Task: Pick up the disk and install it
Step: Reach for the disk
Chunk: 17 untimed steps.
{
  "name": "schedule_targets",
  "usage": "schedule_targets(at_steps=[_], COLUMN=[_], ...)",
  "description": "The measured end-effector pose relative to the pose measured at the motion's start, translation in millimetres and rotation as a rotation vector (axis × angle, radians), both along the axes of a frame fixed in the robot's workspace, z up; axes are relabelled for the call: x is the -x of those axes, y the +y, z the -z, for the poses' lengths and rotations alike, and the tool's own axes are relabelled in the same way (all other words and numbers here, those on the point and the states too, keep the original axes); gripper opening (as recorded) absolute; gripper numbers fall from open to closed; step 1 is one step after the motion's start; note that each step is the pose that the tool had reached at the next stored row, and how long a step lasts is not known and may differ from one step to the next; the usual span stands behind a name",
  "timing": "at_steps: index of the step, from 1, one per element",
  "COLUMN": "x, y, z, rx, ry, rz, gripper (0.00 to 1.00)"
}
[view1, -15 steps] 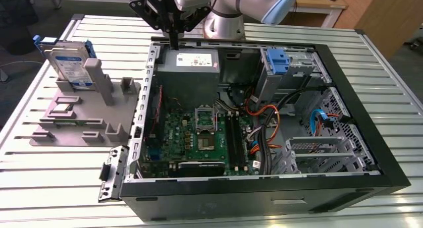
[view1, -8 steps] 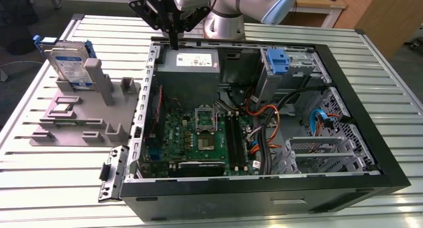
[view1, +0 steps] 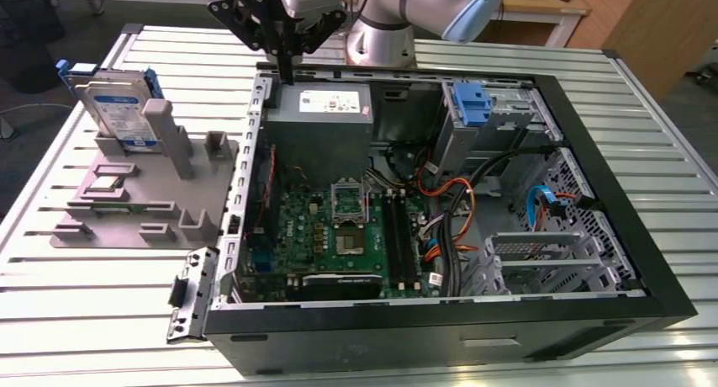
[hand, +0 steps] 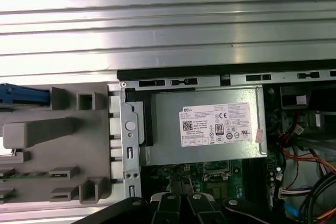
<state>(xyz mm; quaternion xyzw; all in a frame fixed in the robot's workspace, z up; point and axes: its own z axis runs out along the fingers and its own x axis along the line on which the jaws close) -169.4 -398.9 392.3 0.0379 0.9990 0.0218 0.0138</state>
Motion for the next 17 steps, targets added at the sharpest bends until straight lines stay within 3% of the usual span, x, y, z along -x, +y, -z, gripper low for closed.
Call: schedule_targets(at_steps=[9,17], x=[13.2,14.9], y=[0.0,0.0], z=[0.0,0.0], rx=[0.0,0.0], ry=[-0.0002,-0.0002], rz=[0.0,0.0], gripper=[0.11,0.11])
